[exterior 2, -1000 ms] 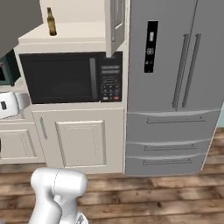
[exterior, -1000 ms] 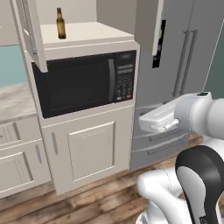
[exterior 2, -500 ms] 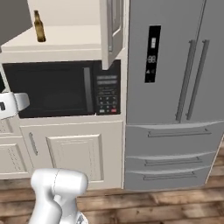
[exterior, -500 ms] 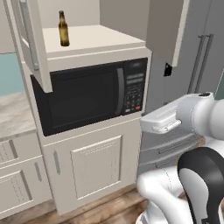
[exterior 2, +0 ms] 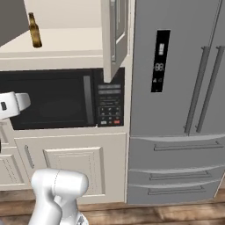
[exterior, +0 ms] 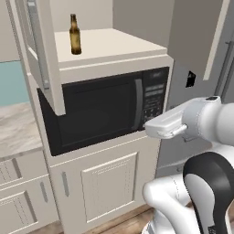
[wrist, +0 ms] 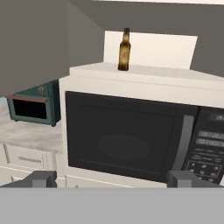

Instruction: Open the cabinet directly in front. Then move the beer and the cup to the dining counter with the jar on it.

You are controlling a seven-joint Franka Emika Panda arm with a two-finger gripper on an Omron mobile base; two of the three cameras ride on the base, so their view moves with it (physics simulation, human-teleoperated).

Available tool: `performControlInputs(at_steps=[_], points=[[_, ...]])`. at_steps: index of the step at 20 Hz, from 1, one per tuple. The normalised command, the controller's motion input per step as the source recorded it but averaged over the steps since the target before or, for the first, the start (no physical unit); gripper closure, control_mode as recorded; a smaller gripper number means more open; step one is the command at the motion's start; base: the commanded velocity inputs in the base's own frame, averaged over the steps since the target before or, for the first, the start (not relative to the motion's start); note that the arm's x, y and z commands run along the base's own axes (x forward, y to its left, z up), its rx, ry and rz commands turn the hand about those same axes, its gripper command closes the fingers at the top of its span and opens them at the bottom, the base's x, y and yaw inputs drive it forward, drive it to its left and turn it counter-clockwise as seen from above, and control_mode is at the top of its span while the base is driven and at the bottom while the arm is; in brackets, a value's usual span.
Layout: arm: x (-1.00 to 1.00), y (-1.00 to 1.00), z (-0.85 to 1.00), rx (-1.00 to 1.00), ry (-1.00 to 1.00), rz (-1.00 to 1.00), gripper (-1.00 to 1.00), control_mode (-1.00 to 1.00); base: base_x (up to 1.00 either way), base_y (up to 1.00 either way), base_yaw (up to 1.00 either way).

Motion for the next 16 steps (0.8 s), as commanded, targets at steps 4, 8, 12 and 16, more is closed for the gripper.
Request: performControlInputs(at_steps=[4, 8, 12, 16], points=[[0.0, 0.0, 0.0, 0.0, 0.0, 0.0, -1.0, 1.0, 0.06, 0.02, 0.0], [0.0, 0.0, 0.0, 0.0, 0.0, 0.0, -1.0, 1.0, 0.0, -0.03, 0.16], [0.0, 0.0, 0.0, 0.0, 0.0, 0.0, -1.0, 1.0, 0.18, -0.01, 0.12], [0.0, 0.0, 0.0, 0.0, 0.0, 0.0, -1.0, 1.0, 0.64, 0.0, 0.0]])
